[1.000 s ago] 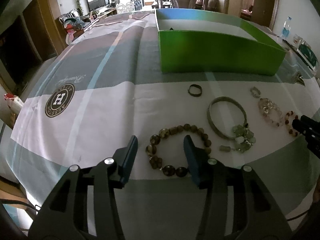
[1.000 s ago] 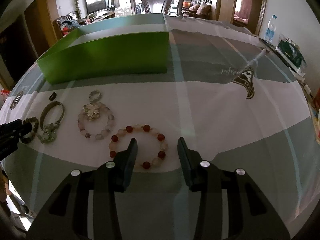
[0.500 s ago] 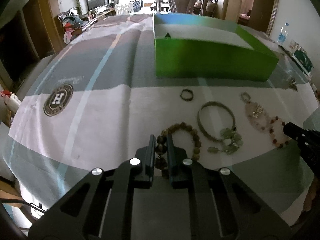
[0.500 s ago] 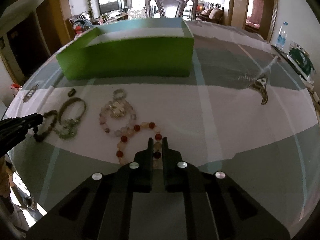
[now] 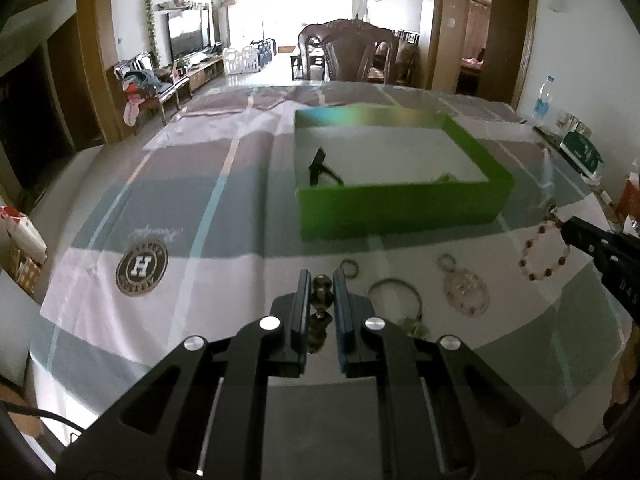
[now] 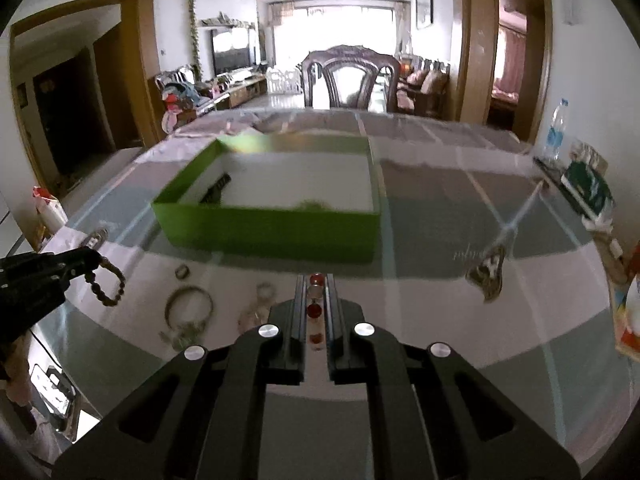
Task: Organize jewelry
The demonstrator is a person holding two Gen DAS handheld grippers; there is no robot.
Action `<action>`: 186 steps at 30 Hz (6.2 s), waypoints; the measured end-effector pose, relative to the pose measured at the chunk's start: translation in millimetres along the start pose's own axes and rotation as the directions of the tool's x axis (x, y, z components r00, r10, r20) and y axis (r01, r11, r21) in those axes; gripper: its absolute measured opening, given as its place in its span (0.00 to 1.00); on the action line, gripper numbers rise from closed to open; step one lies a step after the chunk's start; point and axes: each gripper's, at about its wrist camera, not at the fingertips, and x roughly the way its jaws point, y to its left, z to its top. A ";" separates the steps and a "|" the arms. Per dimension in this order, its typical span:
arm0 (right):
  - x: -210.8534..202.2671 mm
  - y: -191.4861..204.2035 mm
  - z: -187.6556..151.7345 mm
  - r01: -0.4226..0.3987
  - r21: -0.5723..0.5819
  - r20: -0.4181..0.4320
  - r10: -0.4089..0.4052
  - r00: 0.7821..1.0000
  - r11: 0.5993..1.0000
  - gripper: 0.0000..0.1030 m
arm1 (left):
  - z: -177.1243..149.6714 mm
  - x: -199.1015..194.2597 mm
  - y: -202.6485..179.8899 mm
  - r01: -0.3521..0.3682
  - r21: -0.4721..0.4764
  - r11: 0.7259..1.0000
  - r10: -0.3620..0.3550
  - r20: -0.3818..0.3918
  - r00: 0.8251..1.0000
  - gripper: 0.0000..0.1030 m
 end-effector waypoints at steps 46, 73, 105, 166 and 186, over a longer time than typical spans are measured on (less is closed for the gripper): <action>86.9 18.1 -55.1 -0.046 -0.048 -0.233 0.033 0.972 0.998 0.38 | -35.1 74.1 -5.0 0.006 0.021 1.000 -0.002 -0.164 0.986 0.54; 30.8 -11.7 -28.2 -0.069 0.056 -0.108 0.075 0.991 0.996 0.08 | -57.1 70.7 -57.4 0.129 0.115 0.985 -0.102 -0.214 0.971 0.26; 68.3 -49.6 -76.9 0.130 0.079 -0.145 -0.118 0.982 0.988 0.37 | -65.7 66.3 -28.7 0.027 0.071 0.997 -0.018 -0.121 0.992 0.33; 65.7 -35.9 -78.4 0.113 0.012 -0.122 -0.111 0.986 0.993 0.11 | -69.0 75.0 -38.9 0.069 0.131 0.989 -0.071 0.007 0.997 0.37; 40.5 -28.4 -62.0 0.015 0.063 -0.078 -0.010 0.997 0.998 0.08 | -65.1 53.6 -45.3 0.110 0.109 0.988 -0.108 -0.030 0.994 0.14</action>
